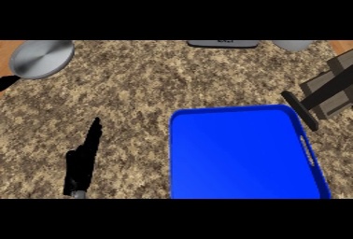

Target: Pick the lemon from the tray and place it in the tiered basket

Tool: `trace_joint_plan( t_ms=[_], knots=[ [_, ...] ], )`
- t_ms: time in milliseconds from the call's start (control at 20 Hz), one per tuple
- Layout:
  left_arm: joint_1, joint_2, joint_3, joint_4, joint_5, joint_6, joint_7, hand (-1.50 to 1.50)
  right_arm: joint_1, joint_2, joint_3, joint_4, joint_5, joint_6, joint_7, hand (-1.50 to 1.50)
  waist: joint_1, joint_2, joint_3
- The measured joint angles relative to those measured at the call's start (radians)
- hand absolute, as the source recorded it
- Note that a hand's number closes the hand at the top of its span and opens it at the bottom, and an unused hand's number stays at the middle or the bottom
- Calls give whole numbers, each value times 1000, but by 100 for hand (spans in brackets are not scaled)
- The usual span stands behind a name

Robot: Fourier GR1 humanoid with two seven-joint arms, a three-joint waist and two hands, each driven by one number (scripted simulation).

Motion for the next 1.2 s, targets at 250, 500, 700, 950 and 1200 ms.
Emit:
trace_joint_plan(
  t_ms=[250, 500, 700, 950, 1200],
  knots=[
    [-15, 7, -1, 3, 3, -20, 0, 0, -78, -89, 96, 187, 2, -28, -26, 150, 21, 6, 1],
    [-32, 1, -5, 9, -3, -21, 14, 0, -167, -105, 237, 336, 18, -70, -67, 150, 34, 10, 1],
    [-28, -6, -8, 16, -12, -16, -6, 0, -251, -83, 344, 434, 38, -92, -106, 150, 36, 9, 2],
    [-43, -9, -3, 25, -12, -17, 8, 0, -368, -17, 466, 569, 103, -118, -152, 150, 34, 9, 3],
    [-33, -16, -2, 21, -23, -4, 4, 0, -445, 76, 544, 705, 204, -170, -176, 150, 24, 7, 5]
  ],
)
